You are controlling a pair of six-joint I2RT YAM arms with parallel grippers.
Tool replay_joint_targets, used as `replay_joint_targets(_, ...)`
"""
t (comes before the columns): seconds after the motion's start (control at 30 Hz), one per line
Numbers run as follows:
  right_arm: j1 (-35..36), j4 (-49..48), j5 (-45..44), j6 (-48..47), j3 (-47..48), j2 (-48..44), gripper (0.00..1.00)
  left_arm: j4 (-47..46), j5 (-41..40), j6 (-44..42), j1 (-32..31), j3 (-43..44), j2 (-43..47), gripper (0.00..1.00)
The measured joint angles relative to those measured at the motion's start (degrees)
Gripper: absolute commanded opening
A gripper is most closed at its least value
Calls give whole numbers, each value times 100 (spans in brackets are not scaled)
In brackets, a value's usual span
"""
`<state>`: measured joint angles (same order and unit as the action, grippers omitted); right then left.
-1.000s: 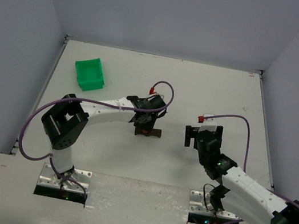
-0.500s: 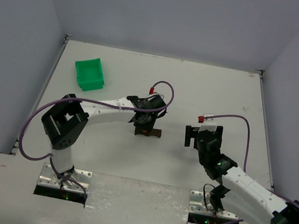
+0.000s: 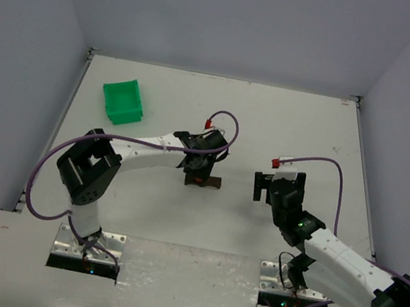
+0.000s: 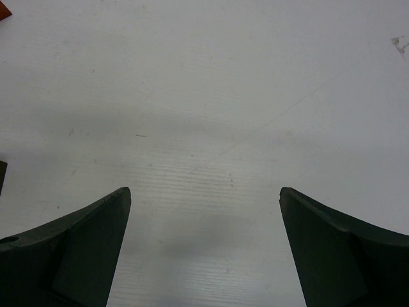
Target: Build the wood block tower
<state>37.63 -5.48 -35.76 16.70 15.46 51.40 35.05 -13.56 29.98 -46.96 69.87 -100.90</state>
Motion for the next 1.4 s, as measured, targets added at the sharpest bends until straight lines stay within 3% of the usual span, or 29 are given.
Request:
replay_joint_targets(0.97,-2,0,-94,1,0,-67,99,-18,4,-2,0,-31,0,13)
replay_joint_targets(1.4,-15,0,-135,1,0,-131,99,-16,2,-1,0,-35,0,25)
